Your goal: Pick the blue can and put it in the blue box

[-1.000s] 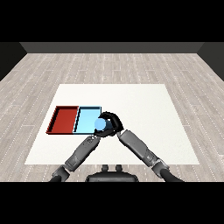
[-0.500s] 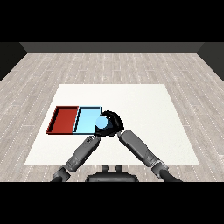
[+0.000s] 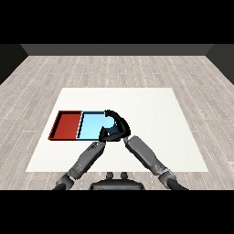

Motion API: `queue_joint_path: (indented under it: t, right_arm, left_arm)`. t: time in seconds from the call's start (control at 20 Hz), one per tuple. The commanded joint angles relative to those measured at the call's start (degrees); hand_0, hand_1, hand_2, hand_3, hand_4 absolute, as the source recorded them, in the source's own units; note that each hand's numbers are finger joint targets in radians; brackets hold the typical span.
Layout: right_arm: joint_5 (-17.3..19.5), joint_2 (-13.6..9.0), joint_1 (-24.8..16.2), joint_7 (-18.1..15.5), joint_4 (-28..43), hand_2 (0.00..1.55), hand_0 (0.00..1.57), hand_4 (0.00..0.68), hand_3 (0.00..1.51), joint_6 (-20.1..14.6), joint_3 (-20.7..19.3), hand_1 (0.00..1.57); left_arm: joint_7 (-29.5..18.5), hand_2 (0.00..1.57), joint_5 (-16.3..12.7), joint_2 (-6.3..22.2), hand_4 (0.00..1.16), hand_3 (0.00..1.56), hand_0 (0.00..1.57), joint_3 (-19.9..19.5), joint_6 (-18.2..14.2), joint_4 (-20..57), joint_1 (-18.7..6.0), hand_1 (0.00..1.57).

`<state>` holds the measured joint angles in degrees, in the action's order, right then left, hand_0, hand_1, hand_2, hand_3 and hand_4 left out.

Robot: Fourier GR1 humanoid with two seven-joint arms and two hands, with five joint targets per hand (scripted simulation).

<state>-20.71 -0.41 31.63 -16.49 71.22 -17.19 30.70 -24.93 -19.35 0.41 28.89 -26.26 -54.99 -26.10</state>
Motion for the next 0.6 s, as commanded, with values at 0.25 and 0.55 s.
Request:
queue_joint_path:
  t: [0.25,0.55]
  right_arm:
    - [-2.0,0.4,0.2,1.4,0.2,0.0,0.0,0.0,0.0,2.8,-4.6,0.0]
    - [2.3,-1.7,-8.9,3.8,10.9,0.0,0.0,0.0,0.0,5.9,-6.6,0.0]
  left_arm:
    - [-2.7,1.57,-1.2,-0.4,1.13,1.5,1.57,2.7,-3.9,4.3,-2.3,1.57]
    - [1.5,1.57,6.0,1.6,1.13,1.5,1.57,-1.7,-0.5,-2.4,3.0,1.57]
